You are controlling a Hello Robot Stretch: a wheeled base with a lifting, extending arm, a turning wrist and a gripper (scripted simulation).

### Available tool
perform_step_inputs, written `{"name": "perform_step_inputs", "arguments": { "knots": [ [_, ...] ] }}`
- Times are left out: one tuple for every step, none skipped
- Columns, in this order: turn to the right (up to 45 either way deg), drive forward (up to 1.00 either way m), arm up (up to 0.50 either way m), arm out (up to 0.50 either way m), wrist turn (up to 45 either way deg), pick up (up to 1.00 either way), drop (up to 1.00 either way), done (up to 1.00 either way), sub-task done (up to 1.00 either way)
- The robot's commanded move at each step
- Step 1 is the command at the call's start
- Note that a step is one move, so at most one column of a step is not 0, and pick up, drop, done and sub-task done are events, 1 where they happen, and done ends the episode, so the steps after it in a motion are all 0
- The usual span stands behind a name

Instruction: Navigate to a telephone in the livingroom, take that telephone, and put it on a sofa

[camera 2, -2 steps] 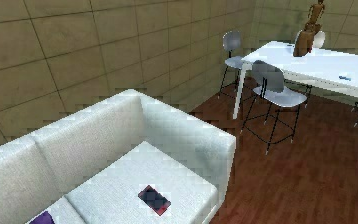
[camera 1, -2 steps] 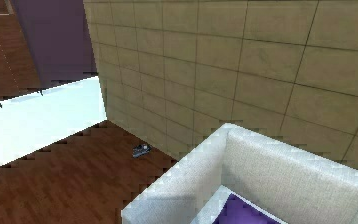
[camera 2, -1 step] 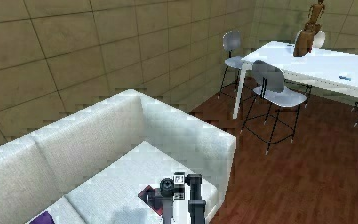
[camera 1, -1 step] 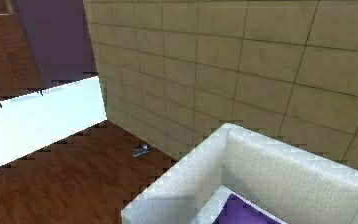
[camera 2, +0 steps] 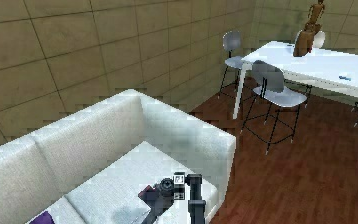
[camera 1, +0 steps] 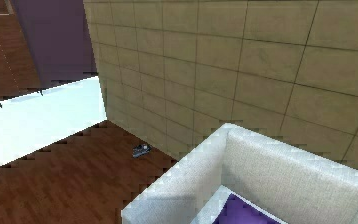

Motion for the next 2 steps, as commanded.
{"name": "perform_step_inputs", "arguments": {
  "knots": [
    [0.0,0.00,0.00,0.00,45.0,0.00,0.00,0.00,0.00],
    [0.0,0.00,0.00,0.00,45.0,0.00,0.00,0.00,0.00]
  ]
}}
